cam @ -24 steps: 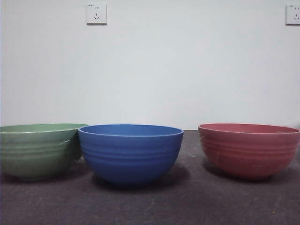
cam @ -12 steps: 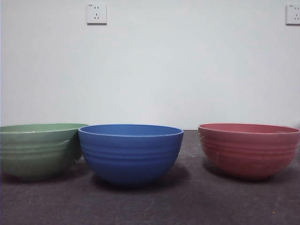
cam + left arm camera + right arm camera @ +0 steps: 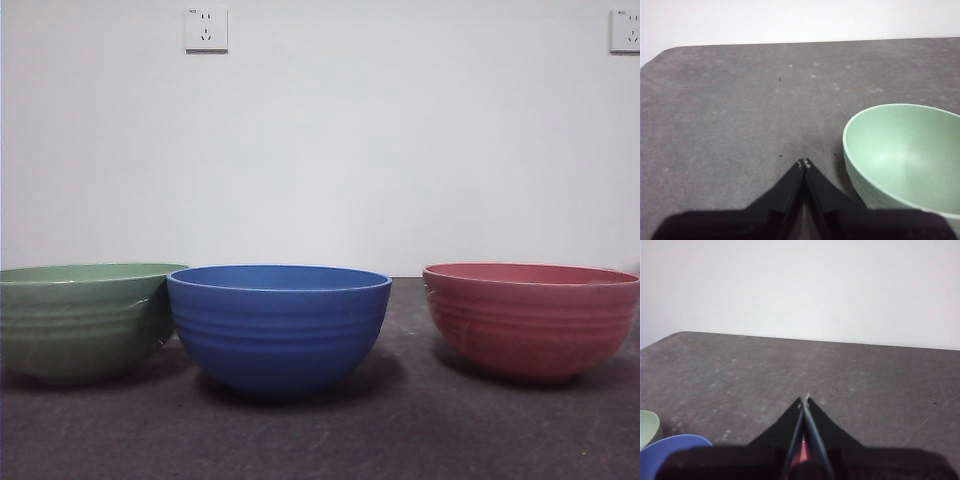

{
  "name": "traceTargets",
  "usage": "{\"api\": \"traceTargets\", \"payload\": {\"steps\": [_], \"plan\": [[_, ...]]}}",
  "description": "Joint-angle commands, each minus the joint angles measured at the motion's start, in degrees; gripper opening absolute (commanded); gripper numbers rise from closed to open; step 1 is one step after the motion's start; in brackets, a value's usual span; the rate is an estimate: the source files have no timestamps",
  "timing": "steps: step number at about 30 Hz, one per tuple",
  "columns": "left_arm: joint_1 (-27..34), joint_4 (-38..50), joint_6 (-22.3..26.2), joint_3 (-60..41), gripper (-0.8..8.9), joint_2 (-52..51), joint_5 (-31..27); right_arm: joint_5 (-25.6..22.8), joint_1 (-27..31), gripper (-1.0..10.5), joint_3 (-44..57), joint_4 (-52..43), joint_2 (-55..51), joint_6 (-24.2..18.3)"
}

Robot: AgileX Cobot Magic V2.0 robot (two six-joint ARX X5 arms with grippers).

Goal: Pick up the green bowl on the top,put the green bowl on the left,pick up the red bowl in the middle,put the red bowl on the right

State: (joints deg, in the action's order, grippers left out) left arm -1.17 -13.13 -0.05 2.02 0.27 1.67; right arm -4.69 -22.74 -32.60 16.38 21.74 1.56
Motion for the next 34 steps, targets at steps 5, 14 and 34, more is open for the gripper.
{"api": "traceTargets", "payload": {"steps": [5,14,34], "plan": [[0.1,0.4,-0.4,-1.0,-0.04,-0.2,-0.1,-1.6,0.5,0.0,0.6,2.7,-2.3,-0.9],[0.1,0.4,-0.4,-1.0,-0.04,-0.2,0.0,6.9,11.9,0.0,15.8,4.0,-14.8,-4.9],[0.1,0.4,-0.4,-1.0,-0.04,-0.2,-0.1,14.8,18.2,0.0,32.2,-6.9,-21.1,-3.8]]}}
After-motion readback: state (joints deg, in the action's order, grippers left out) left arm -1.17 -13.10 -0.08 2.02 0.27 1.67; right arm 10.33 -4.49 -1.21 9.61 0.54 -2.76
